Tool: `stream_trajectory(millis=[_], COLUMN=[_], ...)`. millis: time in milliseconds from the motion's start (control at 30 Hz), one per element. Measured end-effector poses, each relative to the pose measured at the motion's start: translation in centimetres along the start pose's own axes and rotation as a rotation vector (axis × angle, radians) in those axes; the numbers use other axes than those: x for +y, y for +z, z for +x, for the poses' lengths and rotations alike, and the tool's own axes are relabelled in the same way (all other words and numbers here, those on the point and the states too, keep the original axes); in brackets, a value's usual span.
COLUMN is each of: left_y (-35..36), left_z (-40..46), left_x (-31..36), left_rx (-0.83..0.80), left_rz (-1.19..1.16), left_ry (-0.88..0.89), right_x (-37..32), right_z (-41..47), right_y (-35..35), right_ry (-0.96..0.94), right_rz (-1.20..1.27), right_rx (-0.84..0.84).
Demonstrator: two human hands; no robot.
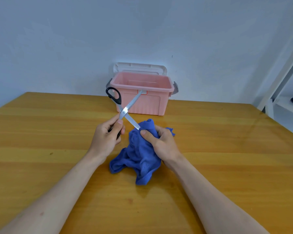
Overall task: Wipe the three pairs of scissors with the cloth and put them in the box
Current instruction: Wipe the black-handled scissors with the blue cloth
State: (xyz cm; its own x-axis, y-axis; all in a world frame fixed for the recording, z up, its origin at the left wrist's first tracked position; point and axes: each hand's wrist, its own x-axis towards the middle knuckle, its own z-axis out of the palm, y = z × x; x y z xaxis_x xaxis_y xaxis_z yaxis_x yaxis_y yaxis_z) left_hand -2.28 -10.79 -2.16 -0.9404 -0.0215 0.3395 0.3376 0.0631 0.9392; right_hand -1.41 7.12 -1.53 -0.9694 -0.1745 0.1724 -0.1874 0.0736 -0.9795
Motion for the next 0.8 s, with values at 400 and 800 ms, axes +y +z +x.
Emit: stream_trajectory(millis=[400,800], left_y=[0.4,-2.4], left_z=[-0.2,1.4], left_x=[0.5,0.4], left_rx=[0.005,0.306], left_rz=[0.054,0.012], left_ry=[0.041,-0.057], right_x=[0.1,-0.1], right_z=[0.7,0.1], right_y=[0.2,-2.0], right_ry=[-0.001,-0.093], right_rz=[-0.199,-0.07], right_rx=[0.036,0.116])
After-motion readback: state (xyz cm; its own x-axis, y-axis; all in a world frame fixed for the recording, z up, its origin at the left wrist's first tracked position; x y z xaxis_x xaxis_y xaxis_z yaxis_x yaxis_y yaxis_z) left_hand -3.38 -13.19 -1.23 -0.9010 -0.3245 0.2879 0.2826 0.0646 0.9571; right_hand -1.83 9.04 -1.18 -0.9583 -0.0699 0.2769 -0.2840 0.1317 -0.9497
